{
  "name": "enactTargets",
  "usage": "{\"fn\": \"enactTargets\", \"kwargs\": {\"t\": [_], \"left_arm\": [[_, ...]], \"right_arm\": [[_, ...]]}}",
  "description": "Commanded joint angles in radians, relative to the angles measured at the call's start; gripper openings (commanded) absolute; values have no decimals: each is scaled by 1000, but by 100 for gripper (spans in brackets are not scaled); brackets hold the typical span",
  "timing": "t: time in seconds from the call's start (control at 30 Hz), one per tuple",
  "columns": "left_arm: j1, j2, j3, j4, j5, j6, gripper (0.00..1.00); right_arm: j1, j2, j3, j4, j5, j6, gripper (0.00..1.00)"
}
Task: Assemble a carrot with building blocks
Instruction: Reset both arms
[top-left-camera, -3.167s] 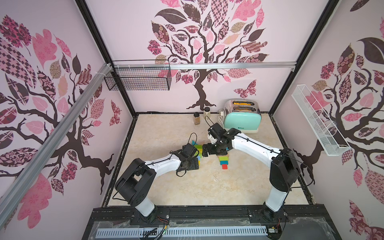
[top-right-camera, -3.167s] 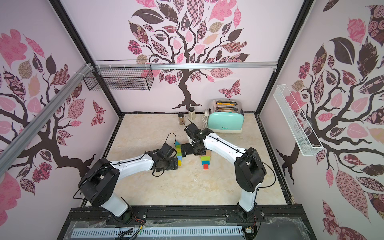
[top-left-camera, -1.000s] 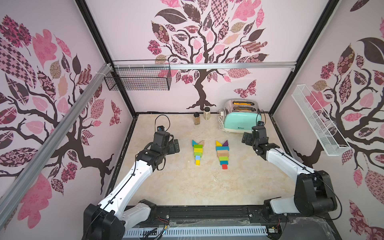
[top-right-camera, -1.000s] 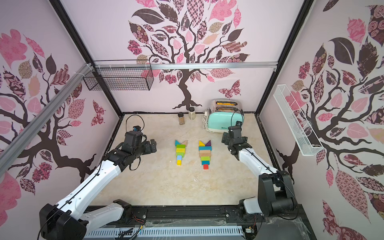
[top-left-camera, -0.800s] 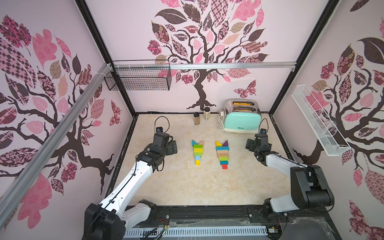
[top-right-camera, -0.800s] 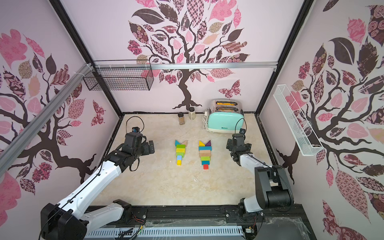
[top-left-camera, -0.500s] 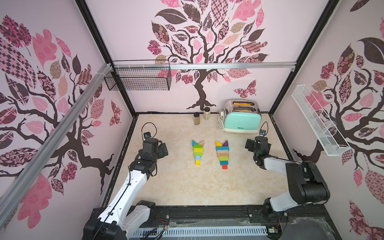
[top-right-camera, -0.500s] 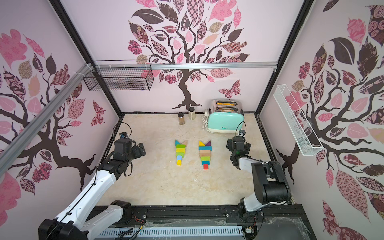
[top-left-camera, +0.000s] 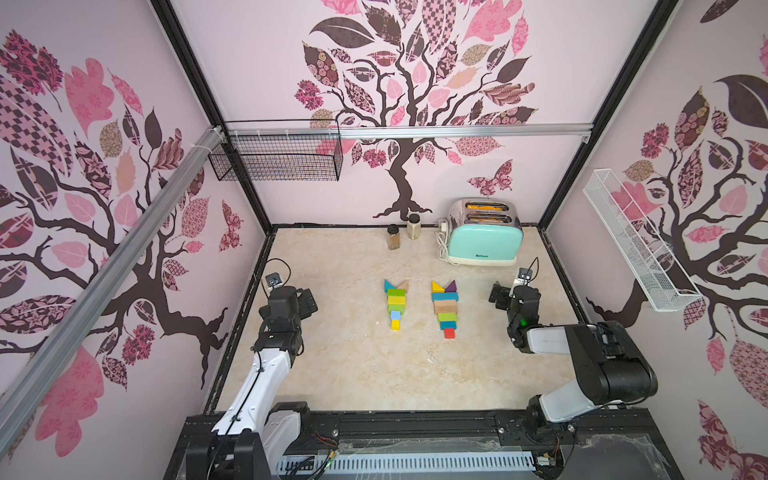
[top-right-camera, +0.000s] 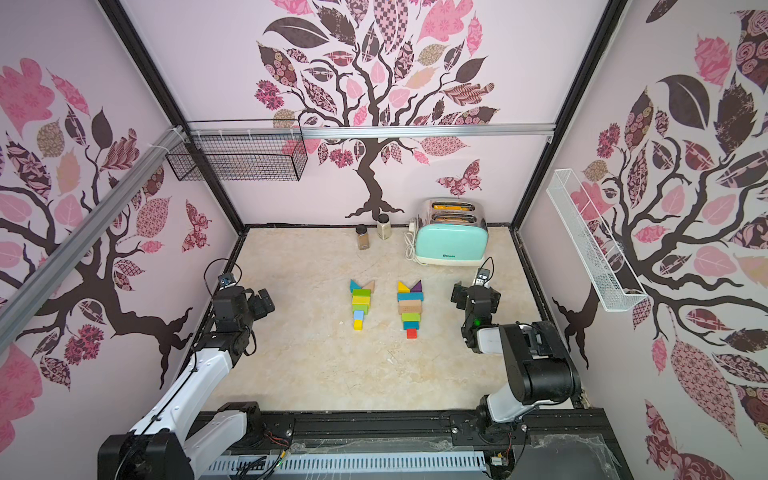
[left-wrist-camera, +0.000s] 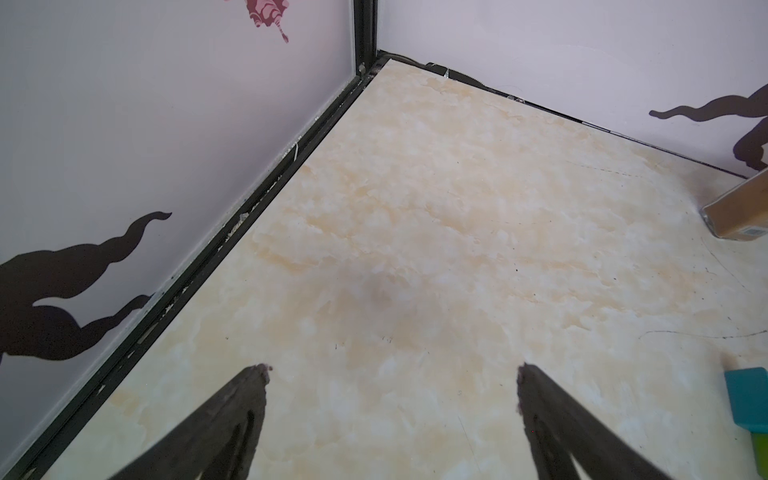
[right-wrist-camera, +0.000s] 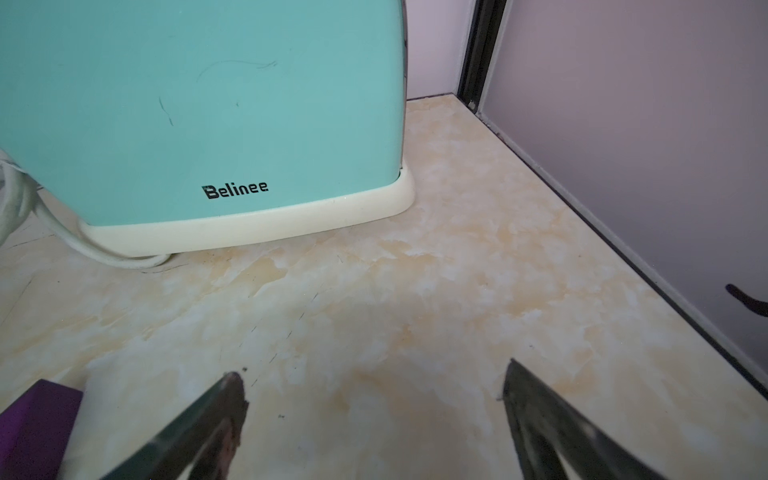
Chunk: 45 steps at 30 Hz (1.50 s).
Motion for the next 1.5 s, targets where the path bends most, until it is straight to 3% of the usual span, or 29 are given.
{"fn": "enactTargets", "kwargs": {"t": [0.0, 0.47, 0.7, 0.9, 1.23, 1.4, 1.47], "left_arm": [[10, 54, -32, 187, -1, 46, 98], [17, 346, -112, 645, 3, 76, 98], [17, 387, -85, 665, 28, 91, 98], [30, 441, -143, 847, 29, 99, 98], [27, 455, -99, 770, 58, 116, 98], [22, 474, -94, 784, 112, 148, 98], [14, 516, -129, 883, 144, 163, 98]], "right_arm": [[-8, -6, 6, 60, -24, -7, 99], [-8, -2, 7, 65, -23, -7, 99], [-8, -2, 8, 64, -23, -7, 99], [-8, -2, 9, 64, -23, -7, 99], [-8, -2, 9, 63, -24, -7, 99], [-8, 0, 10, 63, -25, -7, 99], [-8, -1, 10, 63, -25, -7, 99]]}}
